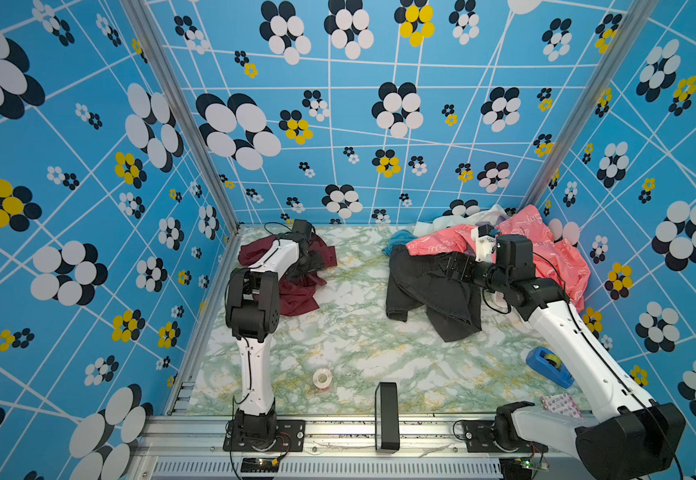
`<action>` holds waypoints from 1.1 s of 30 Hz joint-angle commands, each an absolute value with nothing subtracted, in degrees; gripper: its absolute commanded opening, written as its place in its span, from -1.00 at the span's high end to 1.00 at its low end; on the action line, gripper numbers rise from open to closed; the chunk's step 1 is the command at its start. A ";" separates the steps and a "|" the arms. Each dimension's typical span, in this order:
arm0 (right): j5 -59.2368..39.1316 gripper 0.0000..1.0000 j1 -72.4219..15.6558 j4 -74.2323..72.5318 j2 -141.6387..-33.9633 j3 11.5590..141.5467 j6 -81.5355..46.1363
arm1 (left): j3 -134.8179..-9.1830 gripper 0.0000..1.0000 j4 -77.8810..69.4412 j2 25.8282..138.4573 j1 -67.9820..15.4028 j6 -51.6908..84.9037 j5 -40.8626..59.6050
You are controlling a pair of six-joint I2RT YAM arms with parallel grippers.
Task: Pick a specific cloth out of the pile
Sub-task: 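Lower the maroon shirt onto the clear table with the left gripper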
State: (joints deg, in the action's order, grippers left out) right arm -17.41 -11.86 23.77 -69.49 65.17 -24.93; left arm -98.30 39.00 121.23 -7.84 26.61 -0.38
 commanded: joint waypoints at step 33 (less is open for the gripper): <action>-18.54 -0.98 -11.52 22.24 -69.38 63.68 -26.10 | -87.59 0.48 29.12 117.26 -0.26 32.63 1.41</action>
State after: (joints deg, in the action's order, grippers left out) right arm -18.31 -11.86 22.90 -69.60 64.31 -25.80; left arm -88.99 27.86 116.86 0.10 30.74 0.23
